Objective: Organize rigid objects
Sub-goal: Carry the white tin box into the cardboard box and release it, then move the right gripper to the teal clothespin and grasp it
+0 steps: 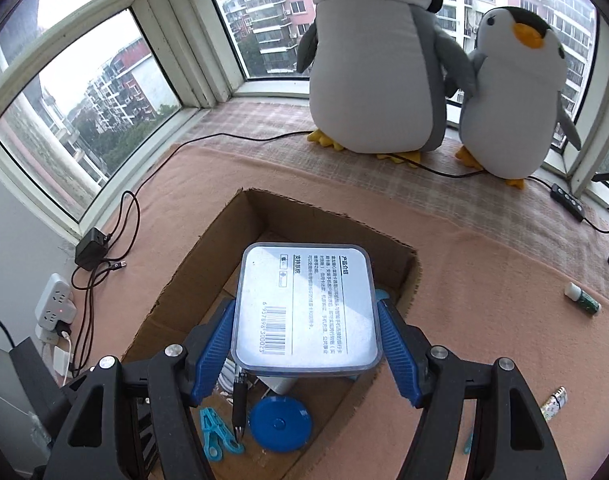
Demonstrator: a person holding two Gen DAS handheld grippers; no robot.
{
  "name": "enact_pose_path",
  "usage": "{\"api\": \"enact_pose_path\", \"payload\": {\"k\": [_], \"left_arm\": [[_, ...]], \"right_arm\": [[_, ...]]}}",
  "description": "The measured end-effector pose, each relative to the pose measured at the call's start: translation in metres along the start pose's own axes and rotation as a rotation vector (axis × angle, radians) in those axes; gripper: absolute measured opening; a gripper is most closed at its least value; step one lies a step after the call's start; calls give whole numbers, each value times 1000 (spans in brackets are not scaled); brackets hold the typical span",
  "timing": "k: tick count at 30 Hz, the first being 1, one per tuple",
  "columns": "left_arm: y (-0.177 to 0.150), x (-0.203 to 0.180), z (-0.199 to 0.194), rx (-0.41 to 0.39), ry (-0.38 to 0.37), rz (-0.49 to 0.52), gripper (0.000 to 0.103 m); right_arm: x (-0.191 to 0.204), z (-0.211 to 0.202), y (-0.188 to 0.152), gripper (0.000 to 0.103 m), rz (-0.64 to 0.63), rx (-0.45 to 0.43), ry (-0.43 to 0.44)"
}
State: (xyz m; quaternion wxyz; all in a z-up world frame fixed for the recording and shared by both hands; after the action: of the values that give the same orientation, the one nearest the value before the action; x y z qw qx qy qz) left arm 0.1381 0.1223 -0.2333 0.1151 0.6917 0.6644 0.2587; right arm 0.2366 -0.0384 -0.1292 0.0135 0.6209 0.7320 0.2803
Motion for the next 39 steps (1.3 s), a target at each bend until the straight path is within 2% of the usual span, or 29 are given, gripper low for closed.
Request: {"api": "enact_pose_path", "payload": {"k": [15, 18, 30, 39], "left_arm": [[0, 0, 0, 0, 0, 0, 29], [0, 0, 0, -1, 0, -1, 29], [0, -1, 0, 0, 1, -1, 29], [0, -1, 0, 0, 1, 0, 29]], "right_arm": [[16, 32, 2, 67, -38, 13, -34], [17, 31, 2, 70, -38, 0, -33], [5, 5, -1, 70, -15, -21, -12], [-24, -33, -8, 70, 35, -46, 3]]}}
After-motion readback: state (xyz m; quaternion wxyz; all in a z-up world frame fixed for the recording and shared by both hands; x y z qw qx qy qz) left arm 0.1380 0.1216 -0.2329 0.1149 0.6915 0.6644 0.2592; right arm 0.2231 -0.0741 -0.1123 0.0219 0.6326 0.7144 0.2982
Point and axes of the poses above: each gripper's, at about its wrist camera, not at the fingertips, and z roughly the way its jaws point, x to its left, y to its top, the point moved 5 cm from there along z, roughly the way its jaws point, and after that the axes turned 12 degrees about z, right-handed, at the moved point
